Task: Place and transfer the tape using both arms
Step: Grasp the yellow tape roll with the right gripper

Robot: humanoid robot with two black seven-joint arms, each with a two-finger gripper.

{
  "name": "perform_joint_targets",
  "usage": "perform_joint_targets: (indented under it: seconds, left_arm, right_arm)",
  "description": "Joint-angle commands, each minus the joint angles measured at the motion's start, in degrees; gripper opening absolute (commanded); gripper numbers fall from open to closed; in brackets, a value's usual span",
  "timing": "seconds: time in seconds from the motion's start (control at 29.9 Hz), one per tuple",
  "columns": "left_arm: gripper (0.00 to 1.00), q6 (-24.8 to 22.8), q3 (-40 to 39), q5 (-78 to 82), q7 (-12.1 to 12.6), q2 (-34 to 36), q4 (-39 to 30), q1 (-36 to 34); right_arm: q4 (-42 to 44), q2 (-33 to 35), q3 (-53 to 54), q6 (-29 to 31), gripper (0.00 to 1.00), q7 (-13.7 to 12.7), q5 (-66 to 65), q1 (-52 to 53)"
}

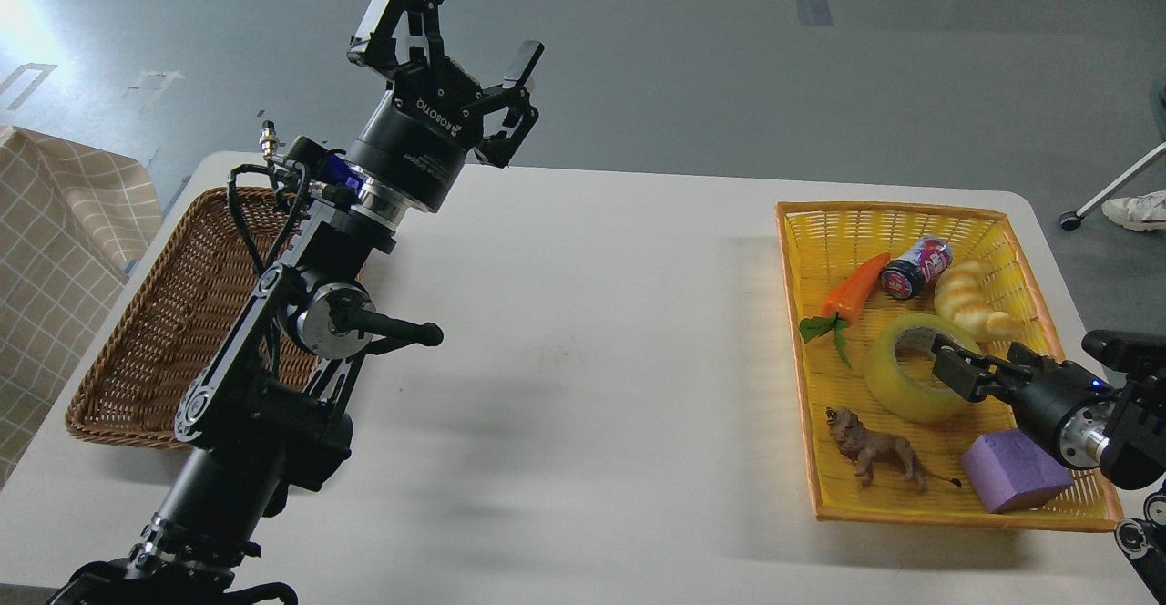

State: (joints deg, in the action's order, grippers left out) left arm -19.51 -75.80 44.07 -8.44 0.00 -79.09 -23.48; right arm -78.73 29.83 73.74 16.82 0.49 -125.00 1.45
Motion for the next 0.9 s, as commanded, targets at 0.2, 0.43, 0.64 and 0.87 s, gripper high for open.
perform_joint_targets:
  seconds: [0.2, 0.43, 0.64, 0.87]
  left_arm:
    - [0.98, 0.09, -0.23, 0.05, 0.0, 0.0, 0.34, 0.01]
    - [0.98, 1.92, -0.14, 0.05, -0.09, 0.79, -0.1, -0.43]
    - [0.98, 2.37, -0.14, 0.05, 0.0, 1.05, -0.01, -1.31]
    - [0.98, 2.55, -0.32, 0.05, -0.09, 1.58, -0.01, -1.04]
  right_arm:
    - [-0.37, 0.49, -2.55, 0.23, 0.78, -0.14, 0.0, 1.19]
    - [-0.55, 0.93, -2.73, 0.14, 0.79, 0.04, 0.0, 1.1]
    - [-0.46, 1.99, -2.73, 0.14, 0.79, 0.3, 0.0, 0.49]
    - [-0.63, 1.99, -2.82, 0.93, 0.75, 0.48, 0.0, 0.22]
